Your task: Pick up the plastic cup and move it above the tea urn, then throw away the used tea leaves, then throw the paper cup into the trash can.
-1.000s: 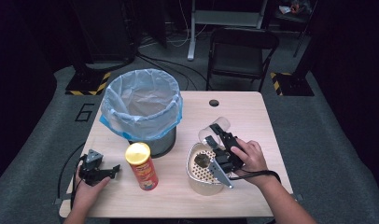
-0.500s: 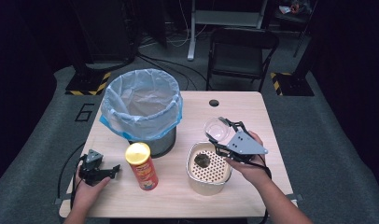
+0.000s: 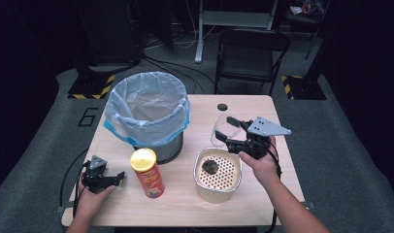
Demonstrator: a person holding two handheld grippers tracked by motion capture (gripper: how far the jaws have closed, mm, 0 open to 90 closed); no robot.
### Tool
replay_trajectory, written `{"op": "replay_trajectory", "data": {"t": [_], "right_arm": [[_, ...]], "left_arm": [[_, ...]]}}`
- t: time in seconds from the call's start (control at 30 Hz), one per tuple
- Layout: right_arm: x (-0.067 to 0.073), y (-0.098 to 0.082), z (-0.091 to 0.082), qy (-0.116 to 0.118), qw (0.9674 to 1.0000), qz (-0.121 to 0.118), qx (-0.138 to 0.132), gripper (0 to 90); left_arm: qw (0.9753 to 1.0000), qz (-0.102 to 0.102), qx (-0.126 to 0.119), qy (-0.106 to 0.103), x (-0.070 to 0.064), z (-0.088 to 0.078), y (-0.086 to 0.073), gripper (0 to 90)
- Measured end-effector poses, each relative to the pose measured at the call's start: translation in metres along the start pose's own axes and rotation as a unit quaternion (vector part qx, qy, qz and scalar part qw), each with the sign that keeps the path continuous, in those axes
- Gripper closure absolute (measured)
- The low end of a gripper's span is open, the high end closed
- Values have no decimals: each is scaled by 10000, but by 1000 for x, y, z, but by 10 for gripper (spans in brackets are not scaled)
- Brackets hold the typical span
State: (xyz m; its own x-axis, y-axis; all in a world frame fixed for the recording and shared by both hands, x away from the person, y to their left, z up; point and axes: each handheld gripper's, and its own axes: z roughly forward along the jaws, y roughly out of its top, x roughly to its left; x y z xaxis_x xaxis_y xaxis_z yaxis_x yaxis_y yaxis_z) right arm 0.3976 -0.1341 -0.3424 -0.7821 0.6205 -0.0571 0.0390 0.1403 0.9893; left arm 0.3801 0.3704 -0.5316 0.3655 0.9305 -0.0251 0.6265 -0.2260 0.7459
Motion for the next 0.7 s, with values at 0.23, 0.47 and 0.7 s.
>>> {"op": "replay_trajectory", "data": {"t": [0.23, 0.47, 0.7], "right_arm": [[-1, 17, 6, 10, 9998, 154, 139, 355], [-3, 33, 13, 28, 9998, 126, 156, 353], [-4, 52, 23, 18, 9996, 107, 242, 338]], "left_arm": [[9999, -39, 89, 64, -2, -3, -1, 119], [10000, 60, 52, 40, -2, -2, -1, 114], [10000, 58, 14, -11, -4, -2, -2, 113]]}}
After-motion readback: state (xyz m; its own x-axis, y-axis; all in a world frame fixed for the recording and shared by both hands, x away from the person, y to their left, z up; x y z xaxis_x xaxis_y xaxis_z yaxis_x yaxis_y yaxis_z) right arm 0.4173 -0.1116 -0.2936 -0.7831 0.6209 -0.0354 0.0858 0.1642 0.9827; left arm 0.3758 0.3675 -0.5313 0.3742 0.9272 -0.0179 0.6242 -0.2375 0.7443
